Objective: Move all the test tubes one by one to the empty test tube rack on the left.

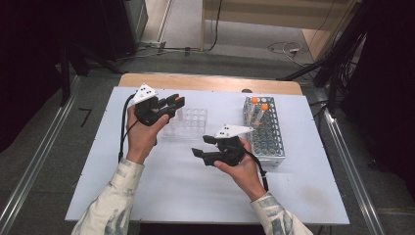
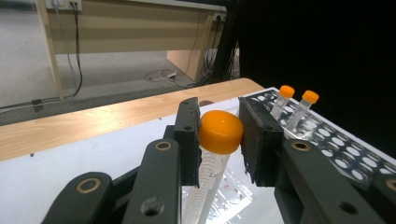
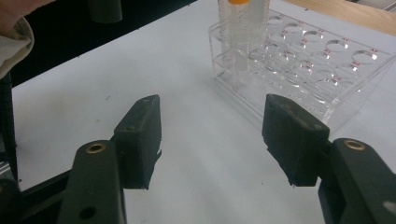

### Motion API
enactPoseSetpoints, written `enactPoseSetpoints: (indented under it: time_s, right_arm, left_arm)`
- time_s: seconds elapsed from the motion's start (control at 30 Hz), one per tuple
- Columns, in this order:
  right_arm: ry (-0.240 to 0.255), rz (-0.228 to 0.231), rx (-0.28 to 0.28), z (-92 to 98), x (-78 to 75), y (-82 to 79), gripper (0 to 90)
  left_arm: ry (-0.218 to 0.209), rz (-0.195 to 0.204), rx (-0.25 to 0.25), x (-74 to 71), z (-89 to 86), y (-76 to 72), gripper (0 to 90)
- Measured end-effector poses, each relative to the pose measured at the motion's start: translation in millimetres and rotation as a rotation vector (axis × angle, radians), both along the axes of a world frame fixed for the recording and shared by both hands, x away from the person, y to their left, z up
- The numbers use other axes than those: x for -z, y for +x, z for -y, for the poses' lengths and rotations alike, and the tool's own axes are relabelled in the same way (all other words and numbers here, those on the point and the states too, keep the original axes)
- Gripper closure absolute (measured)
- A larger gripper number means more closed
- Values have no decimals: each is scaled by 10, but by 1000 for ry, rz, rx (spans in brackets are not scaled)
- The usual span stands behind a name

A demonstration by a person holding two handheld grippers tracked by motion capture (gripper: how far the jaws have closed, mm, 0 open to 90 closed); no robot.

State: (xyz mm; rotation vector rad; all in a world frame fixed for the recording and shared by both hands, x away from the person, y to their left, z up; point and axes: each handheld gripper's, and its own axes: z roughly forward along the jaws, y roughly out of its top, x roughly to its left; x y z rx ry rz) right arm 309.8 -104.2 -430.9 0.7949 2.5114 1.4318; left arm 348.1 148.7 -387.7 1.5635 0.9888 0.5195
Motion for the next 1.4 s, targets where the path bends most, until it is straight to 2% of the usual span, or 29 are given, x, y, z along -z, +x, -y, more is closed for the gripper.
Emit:
enactPoseSetpoints:
  time_s: [0.07, 0.2, 0.33, 0.67, 0.83, 0.9, 1.2, 1.27, 1.33, 1.4]
  right_arm:
    - [2, -2, 0, 2, -4, -3, 366]
    - [0, 0, 1, 18, -16, -10, 367]
    - [3, 1, 2, 26, -21, -12, 369]
    - [3, 0, -4, 9, -14, -17, 370]
    - [5, -9, -5, 3, -5, -19, 374]
    - [4, -8, -4, 3, -6, -21, 375]
    - [2, -9, -8, -8, -1, -21, 376]
    - [2, -10, -9, -15, 1, -23, 376]
    - [3, -9, -9, -19, 1, -24, 376]
    - [4, -8, -10, -17, -1, -24, 376]
  left_arm:
    - [15, 5, -7, 23, -2, 20, 705]
    - [10, 17, -16, 49, -14, 54, 705]
    - [25, 12, -18, 82, 1, 65, 705]
    - [19, -16, -21, 213, -25, 52, 704]
    - [39, -25, -22, 266, -25, 35, 703]
    - [33, -29, -20, 284, -27, 29, 702]
    - [45, -28, -17, 296, -26, -3, 697]
    - [39, -32, -9, 298, -20, -4, 672]
    - [31, -36, -9, 292, -16, -9, 587]
    - [30, -31, -15, 281, -11, -17, 548]
